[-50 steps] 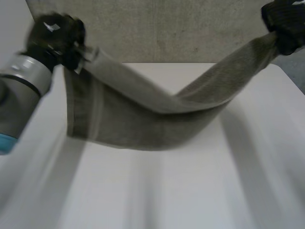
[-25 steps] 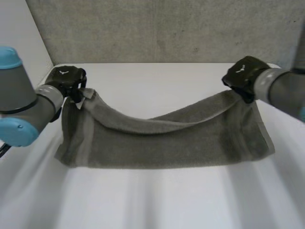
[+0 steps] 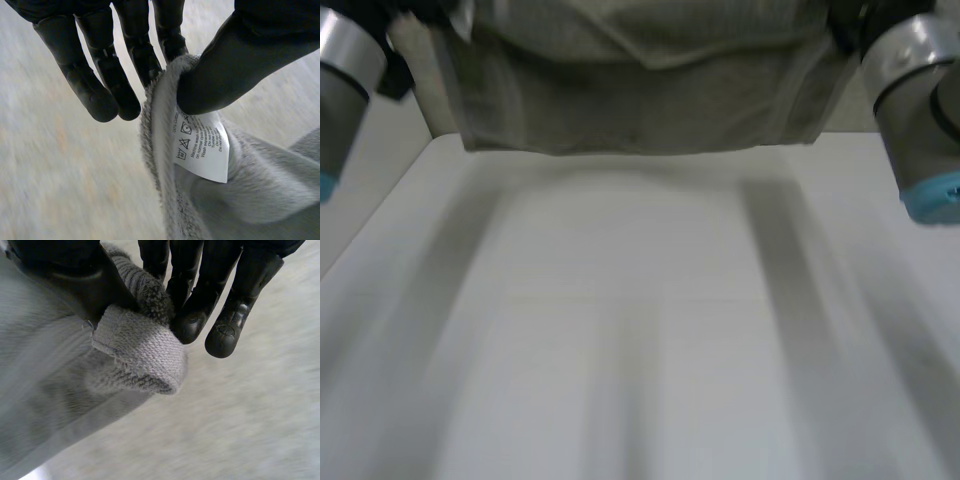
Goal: Fold the towel.
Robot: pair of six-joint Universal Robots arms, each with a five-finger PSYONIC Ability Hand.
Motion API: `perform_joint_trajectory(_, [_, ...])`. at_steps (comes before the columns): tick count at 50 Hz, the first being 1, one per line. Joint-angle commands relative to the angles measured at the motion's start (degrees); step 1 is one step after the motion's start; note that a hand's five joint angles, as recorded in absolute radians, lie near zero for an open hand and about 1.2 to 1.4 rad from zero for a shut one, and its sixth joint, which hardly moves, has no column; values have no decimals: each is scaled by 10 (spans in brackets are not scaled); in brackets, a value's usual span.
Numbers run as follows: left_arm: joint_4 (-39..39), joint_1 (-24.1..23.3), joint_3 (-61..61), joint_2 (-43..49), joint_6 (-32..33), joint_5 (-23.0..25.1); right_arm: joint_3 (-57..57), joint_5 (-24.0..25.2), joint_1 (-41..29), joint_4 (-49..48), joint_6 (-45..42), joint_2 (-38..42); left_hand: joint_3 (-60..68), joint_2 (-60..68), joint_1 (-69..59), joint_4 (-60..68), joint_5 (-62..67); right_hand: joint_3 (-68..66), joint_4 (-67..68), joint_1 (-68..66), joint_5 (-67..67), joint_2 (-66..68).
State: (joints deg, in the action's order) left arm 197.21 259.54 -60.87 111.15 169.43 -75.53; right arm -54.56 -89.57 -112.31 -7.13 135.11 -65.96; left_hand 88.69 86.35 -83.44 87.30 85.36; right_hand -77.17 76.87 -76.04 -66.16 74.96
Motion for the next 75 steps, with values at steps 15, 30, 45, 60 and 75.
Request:
perform_joint_trajectory(15, [-38, 59, -311, 64, 181, 85, -256, 83, 56, 175, 4, 44, -87, -63, 34, -73, -154, -28, 31, -40, -38, 50])
perform_joint_trajectory(30, [-67, 131, -394, -140, 154, 132, -308, 148, 160, 263, 23, -168, -87, -63, 34, -73, -154, -28, 31, -40, -38, 50])
perform_joint_trajectory(45, [-90, 155, -428, -176, 121, 141, -281, 258, 256, 436, -1, -188, -87, -63, 34, -73, -154, -28, 31, -40, -38, 50])
perform_joint_trajectory(60, [-69, 120, -368, -37, 122, 123, -199, 247, 242, 418, 21, -27, -87, -63, 34, -73, -154, -28, 31, -40, -38, 50])
perform_joint_trajectory(75, [-53, 46, -181, 145, 120, 46, -46, 193, 190, 347, 104, 153, -87, -63, 34, -73, -154, -28, 31, -40, -38, 50])
